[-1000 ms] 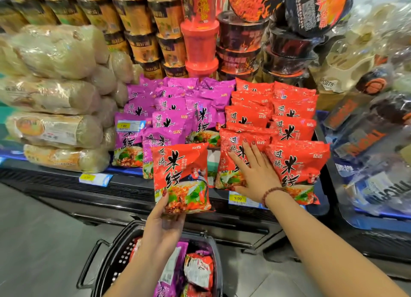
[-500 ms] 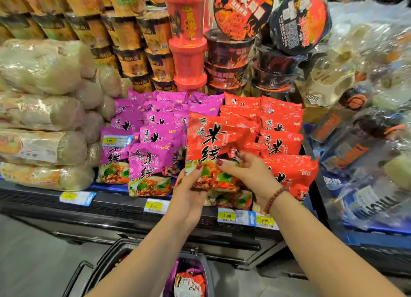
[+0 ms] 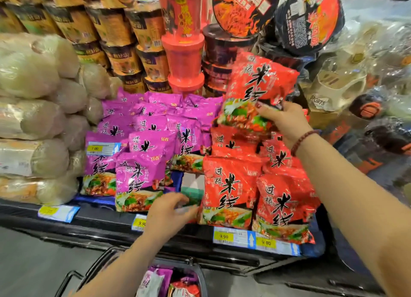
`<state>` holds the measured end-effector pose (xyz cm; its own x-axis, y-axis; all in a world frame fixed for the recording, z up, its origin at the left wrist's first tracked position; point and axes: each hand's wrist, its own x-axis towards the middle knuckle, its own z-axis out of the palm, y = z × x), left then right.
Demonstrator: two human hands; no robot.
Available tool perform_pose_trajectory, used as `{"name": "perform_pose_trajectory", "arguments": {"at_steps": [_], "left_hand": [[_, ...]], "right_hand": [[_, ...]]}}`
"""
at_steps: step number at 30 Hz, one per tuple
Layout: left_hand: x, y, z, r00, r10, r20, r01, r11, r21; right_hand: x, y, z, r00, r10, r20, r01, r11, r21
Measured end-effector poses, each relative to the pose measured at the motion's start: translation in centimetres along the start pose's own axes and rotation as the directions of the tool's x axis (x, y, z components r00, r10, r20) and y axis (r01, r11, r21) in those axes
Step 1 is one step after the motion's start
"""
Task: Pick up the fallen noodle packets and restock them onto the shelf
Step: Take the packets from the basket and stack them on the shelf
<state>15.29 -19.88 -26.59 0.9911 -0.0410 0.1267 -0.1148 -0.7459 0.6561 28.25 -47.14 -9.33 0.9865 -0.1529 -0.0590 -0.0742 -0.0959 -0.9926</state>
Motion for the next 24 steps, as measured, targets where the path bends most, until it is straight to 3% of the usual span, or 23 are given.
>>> {"name": "perform_pose_trajectory", "arguments": {"at_steps": [2, 4, 9, 12, 16, 21, 24], "left_hand": [[0.0, -1.1, 0.5, 0.999, 0.015, 0.052, -0.022, 0.99, 0.136], [0.1, -1.7, 0.8, 0.998, 0.067, 0.009, -0.067, 0.972, 0.223], [0.3, -1.1, 0.8, 0.996, 0.089, -0.006, -0.083, 0.945, 0.318], [0.5, -1.4, 0.9, 0.995, 0.096, 0.017, -0.096, 0.938, 0.334], [0.4, -1.3, 1.0, 0.993, 0.114, 0.02, -0.114, 0.925, 0.362], [0.2, -1.8, 1.2, 0.995, 0.104, 0.01, -0.1, 0.926, 0.365], [0.2, -1.7, 1.3, 0.995, 0.097, 0.014, -0.096, 0.928, 0.36]], "right_hand": [[2.9, -0.1, -0.4, 0.997, -0.048, -0.068, 0.047, 0.999, -0.014], [5.7, 0.2, -0.8, 0.988, -0.067, -0.137, 0.058, 0.996, -0.065], [10.6, 1.3, -1.1, 0.972, -0.096, -0.214, 0.043, 0.971, -0.237], [12.1, 2.3, -0.8, 0.974, -0.109, -0.196, 0.053, 0.961, -0.272], [13.1, 3.5, -0.1, 0.993, -0.098, -0.069, 0.065, 0.923, -0.38], [14.3, 4.0, -0.1, 1.0, 0.021, 0.02, -0.01, 0.904, -0.428], [14.4, 4.0, 0.2, 0.996, -0.027, -0.087, -0.016, 0.891, -0.453]]}}
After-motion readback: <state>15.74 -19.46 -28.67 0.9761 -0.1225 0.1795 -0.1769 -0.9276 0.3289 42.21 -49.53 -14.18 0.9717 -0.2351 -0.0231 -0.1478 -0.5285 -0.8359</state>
